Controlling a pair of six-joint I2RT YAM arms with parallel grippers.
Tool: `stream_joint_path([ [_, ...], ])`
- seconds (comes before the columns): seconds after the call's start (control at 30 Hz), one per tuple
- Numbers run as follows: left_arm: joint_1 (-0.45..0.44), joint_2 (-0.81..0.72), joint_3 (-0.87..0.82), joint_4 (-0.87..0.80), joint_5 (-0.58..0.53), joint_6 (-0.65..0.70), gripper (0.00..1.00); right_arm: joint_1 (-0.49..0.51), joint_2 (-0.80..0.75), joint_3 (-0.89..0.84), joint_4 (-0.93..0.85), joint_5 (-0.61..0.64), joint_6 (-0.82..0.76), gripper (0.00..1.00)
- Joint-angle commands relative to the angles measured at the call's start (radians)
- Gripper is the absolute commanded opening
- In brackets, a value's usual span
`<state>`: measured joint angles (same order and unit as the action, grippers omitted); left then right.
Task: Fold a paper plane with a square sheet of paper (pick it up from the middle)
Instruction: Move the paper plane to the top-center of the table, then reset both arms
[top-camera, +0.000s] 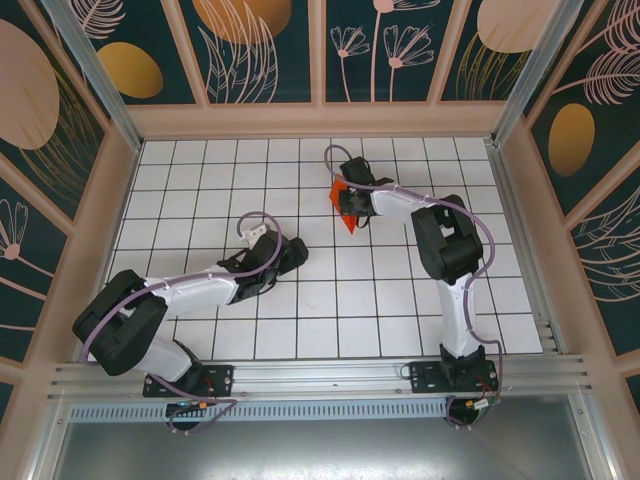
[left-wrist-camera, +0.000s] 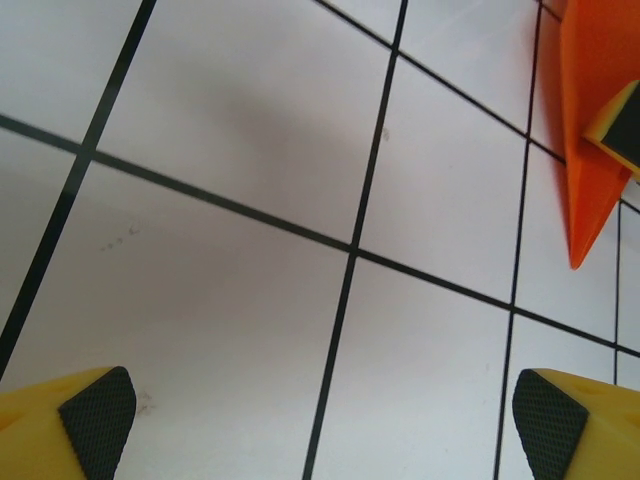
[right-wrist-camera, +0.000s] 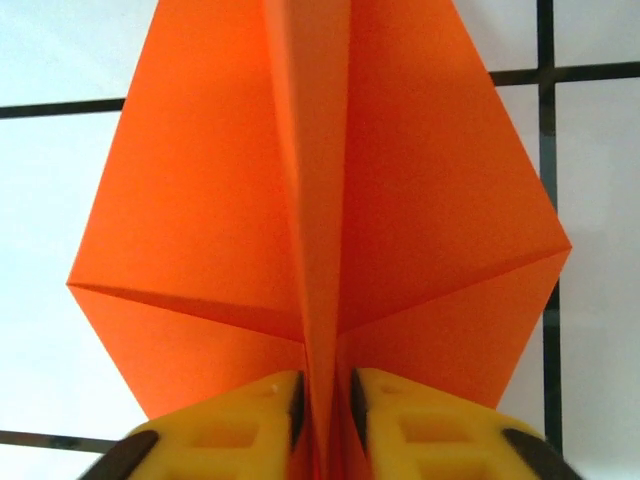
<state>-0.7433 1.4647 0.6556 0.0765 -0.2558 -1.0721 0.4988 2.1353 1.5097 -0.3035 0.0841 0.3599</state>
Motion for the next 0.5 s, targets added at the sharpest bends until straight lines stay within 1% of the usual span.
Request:
stream_joint_path([
  [0.0, 0.014, -0.037, 0.055, -0.063, -0.053, 0.048, 0.99, 0.000, -0.094, 0.045, -0.062, -0.007, 0.026, 0.29],
  [0.13, 0.048, -0.062, 0.100, -0.105, -0.082, 0.088, 0.99, -0.002, -0.184, 0.030, -0.075, -0.005, 0.042, 0.42],
  [0.27, 0.103, -0.083, 0.145, -0.151, -0.107, 0.139, 0.98, -0.017, -0.281, -0.015, -0.061, 0.029, 0.053, 0.51],
  [0.37, 0.161, -0.107, 0.179, -0.188, -0.145, 0.192, 0.99, -0.050, -0.410, -0.116, 0.001, 0.073, 0.059, 0.58],
  [0.47, 0.218, -0.146, 0.184, -0.205, -0.243, 0.260, 0.99, -0.092, -0.566, -0.271, 0.088, 0.183, 0.039, 0.67],
])
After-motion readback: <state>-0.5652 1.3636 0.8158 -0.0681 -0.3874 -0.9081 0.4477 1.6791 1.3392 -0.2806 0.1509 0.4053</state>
